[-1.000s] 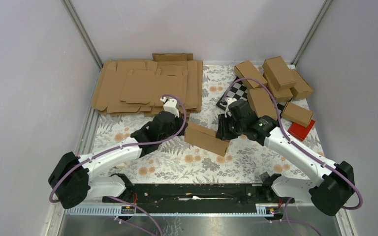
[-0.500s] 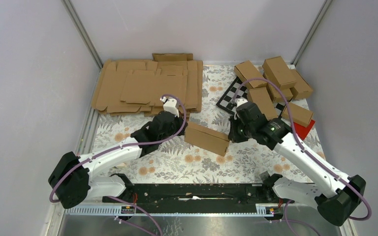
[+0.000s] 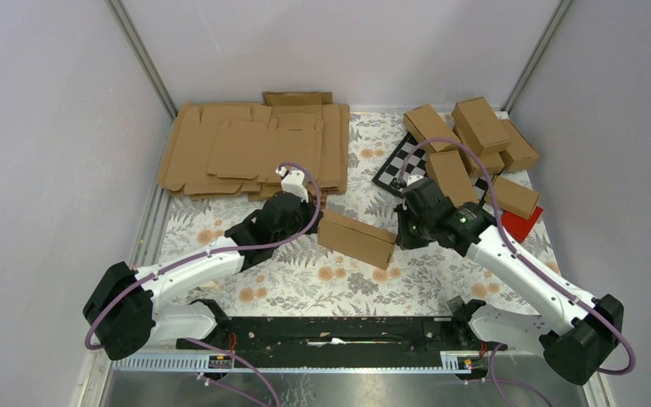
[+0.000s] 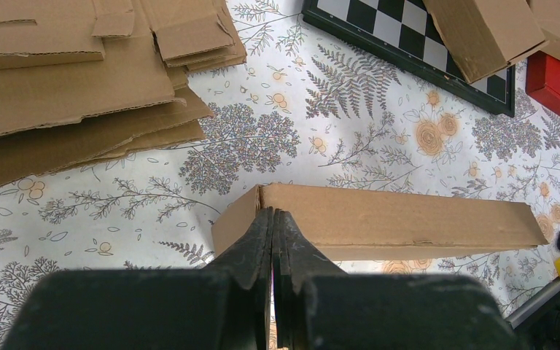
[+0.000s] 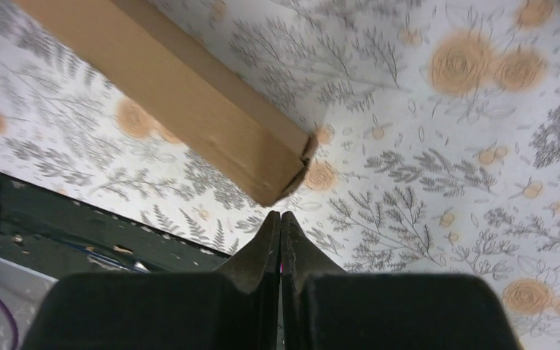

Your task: Fold the paper box

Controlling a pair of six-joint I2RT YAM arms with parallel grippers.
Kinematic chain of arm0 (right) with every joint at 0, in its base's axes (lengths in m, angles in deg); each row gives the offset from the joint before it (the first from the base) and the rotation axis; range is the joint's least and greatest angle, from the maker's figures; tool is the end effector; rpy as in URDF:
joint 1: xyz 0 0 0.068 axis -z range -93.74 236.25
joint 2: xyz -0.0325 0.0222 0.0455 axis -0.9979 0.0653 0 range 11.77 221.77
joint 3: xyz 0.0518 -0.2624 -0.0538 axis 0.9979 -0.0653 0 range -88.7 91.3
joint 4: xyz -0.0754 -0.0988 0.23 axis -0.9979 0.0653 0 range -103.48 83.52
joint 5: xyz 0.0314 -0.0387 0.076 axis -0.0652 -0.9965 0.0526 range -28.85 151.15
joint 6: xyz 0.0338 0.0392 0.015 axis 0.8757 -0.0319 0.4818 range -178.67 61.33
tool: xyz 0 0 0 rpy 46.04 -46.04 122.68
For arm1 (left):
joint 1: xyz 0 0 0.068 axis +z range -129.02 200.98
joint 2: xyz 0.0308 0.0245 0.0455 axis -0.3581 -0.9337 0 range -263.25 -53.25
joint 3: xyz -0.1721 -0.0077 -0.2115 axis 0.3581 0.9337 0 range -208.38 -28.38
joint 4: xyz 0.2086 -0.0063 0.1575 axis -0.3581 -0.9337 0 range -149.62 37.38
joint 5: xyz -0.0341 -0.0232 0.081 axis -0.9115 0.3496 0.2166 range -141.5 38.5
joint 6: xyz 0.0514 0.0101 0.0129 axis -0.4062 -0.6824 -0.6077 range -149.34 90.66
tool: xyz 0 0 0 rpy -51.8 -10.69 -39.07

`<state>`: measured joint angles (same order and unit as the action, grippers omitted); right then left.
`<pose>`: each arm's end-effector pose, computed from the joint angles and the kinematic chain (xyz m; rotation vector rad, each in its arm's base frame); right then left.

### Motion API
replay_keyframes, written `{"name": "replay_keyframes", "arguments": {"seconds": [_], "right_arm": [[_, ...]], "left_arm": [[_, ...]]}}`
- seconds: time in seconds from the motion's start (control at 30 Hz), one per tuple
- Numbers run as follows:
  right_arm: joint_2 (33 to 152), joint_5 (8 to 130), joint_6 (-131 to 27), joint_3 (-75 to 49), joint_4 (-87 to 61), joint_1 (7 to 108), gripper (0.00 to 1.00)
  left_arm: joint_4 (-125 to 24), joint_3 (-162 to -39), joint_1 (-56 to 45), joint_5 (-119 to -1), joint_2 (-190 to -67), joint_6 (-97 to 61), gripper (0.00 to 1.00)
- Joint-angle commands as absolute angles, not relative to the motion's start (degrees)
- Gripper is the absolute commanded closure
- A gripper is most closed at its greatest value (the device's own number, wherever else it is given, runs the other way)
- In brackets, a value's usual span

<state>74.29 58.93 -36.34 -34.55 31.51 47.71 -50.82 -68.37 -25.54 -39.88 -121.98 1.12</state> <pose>0.1688 0.1327 0.2836 -0.3426 2.5215 0.3843 0.1875 -0.1873 0.2450 0.1625 2.0843 -0.6305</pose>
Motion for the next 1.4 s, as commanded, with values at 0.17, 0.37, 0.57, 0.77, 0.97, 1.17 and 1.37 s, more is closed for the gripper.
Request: {"name": "replay_keyframes", "arguments": {"seconds": [0.17,0.37,0.57,0.77,0.97,1.17,1.37], "right_arm": [[77.0,56.5,-39.1,-25.4,31.4,47.3,1.0],[77.6,58.7,-37.2,-34.8,27.1,47.3,1.0],[78.0,58.1,-37.4,-34.8,27.8,47.4,1.0],[77.4,57.6,-45.1,-24.5,32.5,47.4,0.22],[79.0,71.4,-53.3,-20.8,30.3,47.4,0.01],[82.5,71.0,-54.3,-21.8,22.6,47.3,0.0],[90.6,74.0,-53.9,-20.3,19.2,47.2,0.0]], "left_arm": [[-55.3,-66.9,-25.7,-39.5,-121.6,0.2,1.0],[-55.2,-67.1,-25.7,-39.5,-122.0,0.2,1.0],[-54.8,-67.3,-25.7,-39.9,-122.5,-0.1,1.0],[-54.8,-67.3,-25.6,-39.9,-121.8,-0.3,1.0],[-54.6,-67.3,-25.7,-40.2,-120.7,-0.5,1.0],[-54.5,-67.0,-25.6,-40.2,-120.4,-0.7,1.0],[-54.4,-66.6,-25.7,-40.4,-120.1,-1.1,1.0]]}}
